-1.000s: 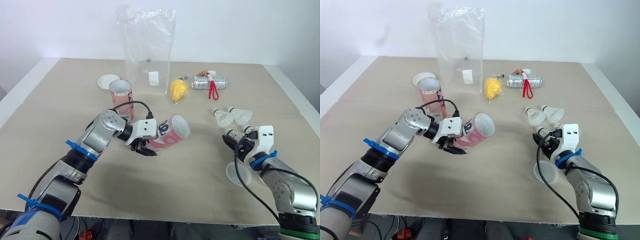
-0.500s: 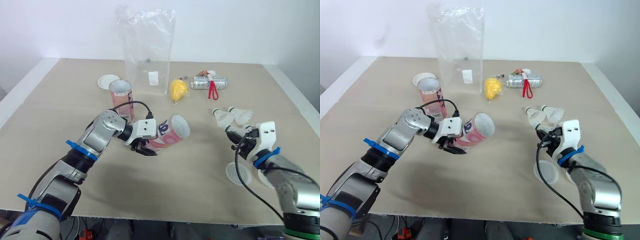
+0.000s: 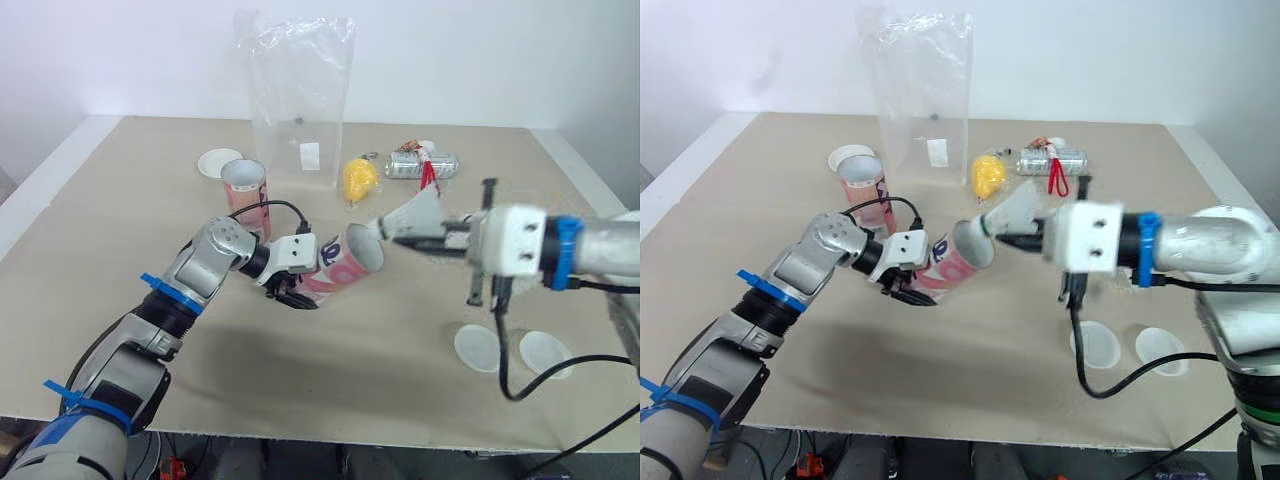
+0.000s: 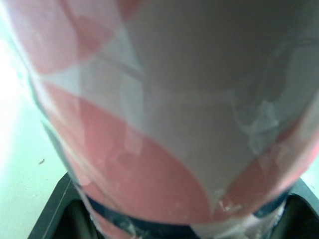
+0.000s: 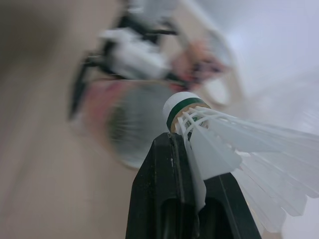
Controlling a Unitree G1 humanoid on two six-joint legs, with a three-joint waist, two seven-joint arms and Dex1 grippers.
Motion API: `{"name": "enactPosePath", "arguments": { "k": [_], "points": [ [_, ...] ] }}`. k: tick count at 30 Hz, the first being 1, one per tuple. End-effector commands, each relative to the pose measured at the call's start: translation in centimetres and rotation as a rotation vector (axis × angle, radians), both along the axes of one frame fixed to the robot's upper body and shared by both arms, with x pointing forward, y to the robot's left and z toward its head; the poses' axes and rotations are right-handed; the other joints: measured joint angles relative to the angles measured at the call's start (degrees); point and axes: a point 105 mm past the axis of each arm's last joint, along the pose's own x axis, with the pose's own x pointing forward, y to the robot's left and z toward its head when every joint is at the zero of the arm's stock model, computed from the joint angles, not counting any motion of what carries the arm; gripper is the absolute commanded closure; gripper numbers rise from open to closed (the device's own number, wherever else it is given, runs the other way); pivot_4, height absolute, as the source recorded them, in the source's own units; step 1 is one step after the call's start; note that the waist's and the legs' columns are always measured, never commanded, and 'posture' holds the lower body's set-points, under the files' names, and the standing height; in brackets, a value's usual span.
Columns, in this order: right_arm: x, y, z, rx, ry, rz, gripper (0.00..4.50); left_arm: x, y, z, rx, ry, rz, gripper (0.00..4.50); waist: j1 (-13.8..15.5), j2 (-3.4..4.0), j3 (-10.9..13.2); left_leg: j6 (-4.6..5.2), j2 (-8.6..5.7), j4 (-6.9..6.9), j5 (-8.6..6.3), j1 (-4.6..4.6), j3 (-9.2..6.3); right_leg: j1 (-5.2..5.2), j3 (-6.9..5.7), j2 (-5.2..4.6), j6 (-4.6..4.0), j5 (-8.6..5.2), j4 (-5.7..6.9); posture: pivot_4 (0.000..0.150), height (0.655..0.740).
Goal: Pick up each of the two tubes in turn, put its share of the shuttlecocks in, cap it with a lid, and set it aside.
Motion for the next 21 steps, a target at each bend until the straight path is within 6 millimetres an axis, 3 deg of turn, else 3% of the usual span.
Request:
{"name": "enactPosePath", "arguments": {
  "k": [1,10,12,13,17,21],
  "points": [
    [0.4,0.6,-0.6,-0.065,-0.052,0.054,4.46,0.1,-0.5,0.9,-0.022,-0.02,-0.003,1.53,0.0,0.01,0.0,0.0,0.0,0.0,0.0,0.0,0.0,-0.02,0.0,0.01,0.0,0.01,0.01,0.15,0.74],
    [1.8,1.0,-0.8,-0.119,-0.098,0.098,4.46,0.0,-0.1,0.9,-0.024,-0.023,0.01,1.53,0.0,0.01,0.0,0.0,0.01,-0.02,0.0,0.0,0.0,-0.06,-0.02,0.02,-0.03,0.02,0.04,0.15,0.74],
    [1.8,1.2,-0.7,-0.118,-0.089,0.112,3.8,-0.1,0.0,0.8,-0.022,-0.022,0.014,1.53,0.0,0.01,0.0,0.0,0.02,-0.02,0.0,0.0,0.0,-0.07,-0.02,0.02,-0.03,0.02,0.04,0.15,0.74],
    [1.7,1.2,-0.6,-0.115,-0.086,0.116,3.73,-0.1,0.0,0.7,-0.021,-0.021,0.016,1.53,0.0,0.01,0.0,0.0,0.02,-0.03,0.0,0.0,-0.01,-0.06,-0.02,0.02,-0.03,0.02,0.04,0.15,0.74],
    [1.5,1.3,-0.1,-0.1,-0.078,0.124,2.1,-0.2,0.2,0.7,-0.018,-0.02,0.02,1.53,-0.1,0.01,0.0,0.0,0.02,-0.06,0.0,0.0,-0.01,-0.07,-0.02,0.02,-0.07,0.02,0.05,0.15,0.74],
    [0.8,1.3,1.7,0.037,-0.012,0.129,0.06,-0.2,0.2,0.7,-0.017,-0.021,0.022,1.53,-0.1,0.01,0.0,0.0,0.03,-0.06,0.0,0.0,-0.02,-0.06,-0.03,0.03,-0.09,0.01,0.05,0.15,0.74]
  ]
}}
